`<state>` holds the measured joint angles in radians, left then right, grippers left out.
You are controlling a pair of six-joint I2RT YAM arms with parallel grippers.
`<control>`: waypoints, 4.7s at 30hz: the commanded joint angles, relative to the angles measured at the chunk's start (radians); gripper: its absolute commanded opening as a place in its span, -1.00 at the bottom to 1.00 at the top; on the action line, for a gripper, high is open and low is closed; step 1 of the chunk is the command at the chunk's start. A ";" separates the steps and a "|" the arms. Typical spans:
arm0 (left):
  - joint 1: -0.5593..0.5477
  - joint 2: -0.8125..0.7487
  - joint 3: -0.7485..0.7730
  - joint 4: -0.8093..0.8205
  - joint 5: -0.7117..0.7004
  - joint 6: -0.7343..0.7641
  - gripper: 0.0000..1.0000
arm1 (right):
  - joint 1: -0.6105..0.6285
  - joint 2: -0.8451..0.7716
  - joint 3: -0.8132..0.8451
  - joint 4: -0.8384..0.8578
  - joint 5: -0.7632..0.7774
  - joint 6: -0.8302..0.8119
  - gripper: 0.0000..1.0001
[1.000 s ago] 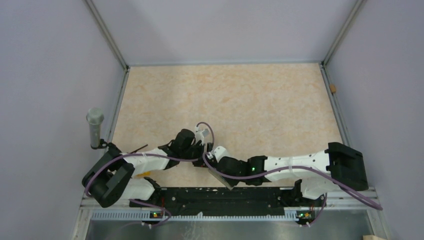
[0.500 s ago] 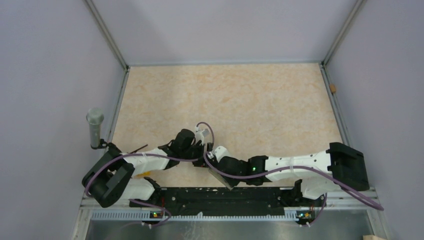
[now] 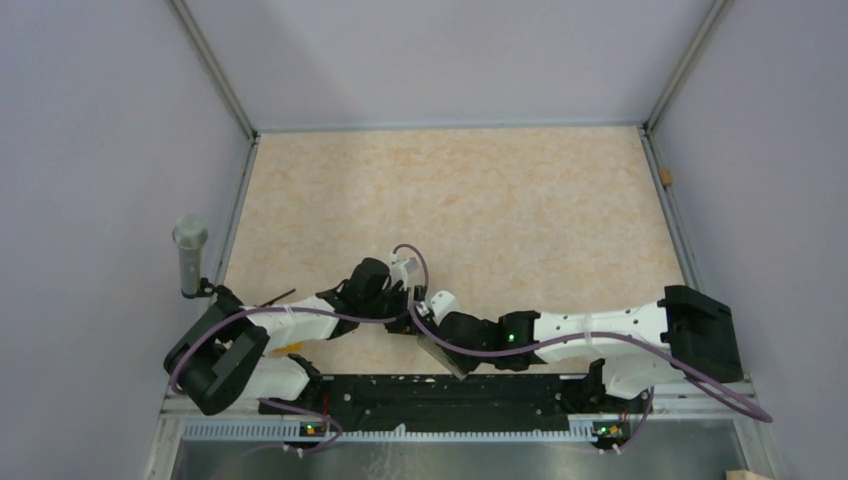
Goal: Load the batteries into the remote control
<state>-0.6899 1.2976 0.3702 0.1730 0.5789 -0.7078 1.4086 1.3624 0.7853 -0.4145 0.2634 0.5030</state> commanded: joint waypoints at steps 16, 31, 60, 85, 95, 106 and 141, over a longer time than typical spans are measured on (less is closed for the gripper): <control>-0.005 -0.007 0.013 0.020 0.007 0.008 0.37 | -0.013 0.001 -0.006 0.019 -0.011 0.012 -1.00; -0.005 -0.007 0.013 0.021 0.010 0.009 0.37 | -0.013 0.012 -0.012 0.018 0.000 0.014 -1.00; -0.005 0.001 0.021 0.023 0.014 0.001 0.37 | -0.014 0.019 -0.029 0.061 -0.013 0.012 -1.00; -0.014 -0.019 0.018 0.013 0.015 0.000 0.38 | -0.020 0.073 -0.009 0.075 -0.008 0.013 -0.42; -0.015 -0.016 0.022 0.010 0.009 0.003 0.38 | -0.021 0.068 0.014 0.060 0.004 0.015 -0.05; -0.014 -0.068 0.043 -0.084 -0.078 0.031 0.45 | -0.020 -0.071 0.022 -0.001 0.047 -0.015 -0.12; -0.014 -0.333 0.085 -0.307 -0.221 0.026 0.54 | -0.042 0.031 -0.091 0.143 -0.090 0.007 -1.00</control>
<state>-0.7013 0.9791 0.4248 -0.1444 0.3717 -0.6815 1.3773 1.3769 0.7128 -0.3233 0.2043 0.4896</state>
